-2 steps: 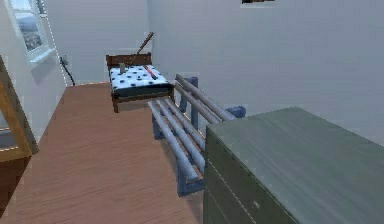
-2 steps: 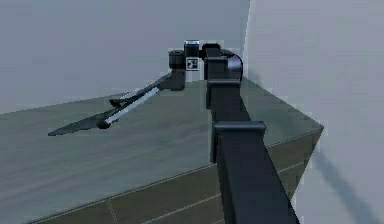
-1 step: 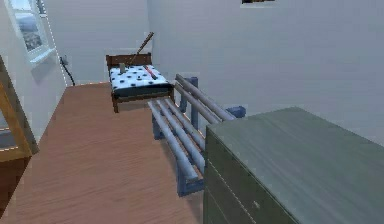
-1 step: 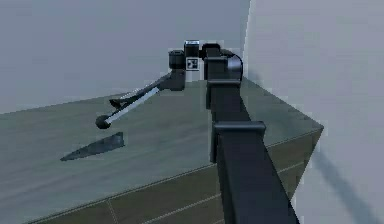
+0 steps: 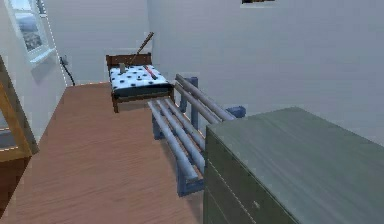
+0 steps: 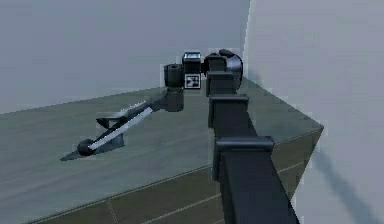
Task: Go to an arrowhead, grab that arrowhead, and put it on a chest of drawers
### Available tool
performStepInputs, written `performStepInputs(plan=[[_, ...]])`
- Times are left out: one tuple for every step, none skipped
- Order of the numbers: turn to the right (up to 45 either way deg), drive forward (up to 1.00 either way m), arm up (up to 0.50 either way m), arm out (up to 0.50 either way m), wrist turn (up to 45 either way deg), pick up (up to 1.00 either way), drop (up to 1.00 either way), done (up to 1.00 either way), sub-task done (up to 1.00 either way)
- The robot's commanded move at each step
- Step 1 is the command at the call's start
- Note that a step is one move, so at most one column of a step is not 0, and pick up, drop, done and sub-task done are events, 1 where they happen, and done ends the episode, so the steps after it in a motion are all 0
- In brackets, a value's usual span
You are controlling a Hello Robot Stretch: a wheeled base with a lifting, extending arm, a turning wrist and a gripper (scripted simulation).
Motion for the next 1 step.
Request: performStepInputs(plan=[[0.0,0.00,0.00,0.00,0.0,0.00,0.00,1.00,0.00]])
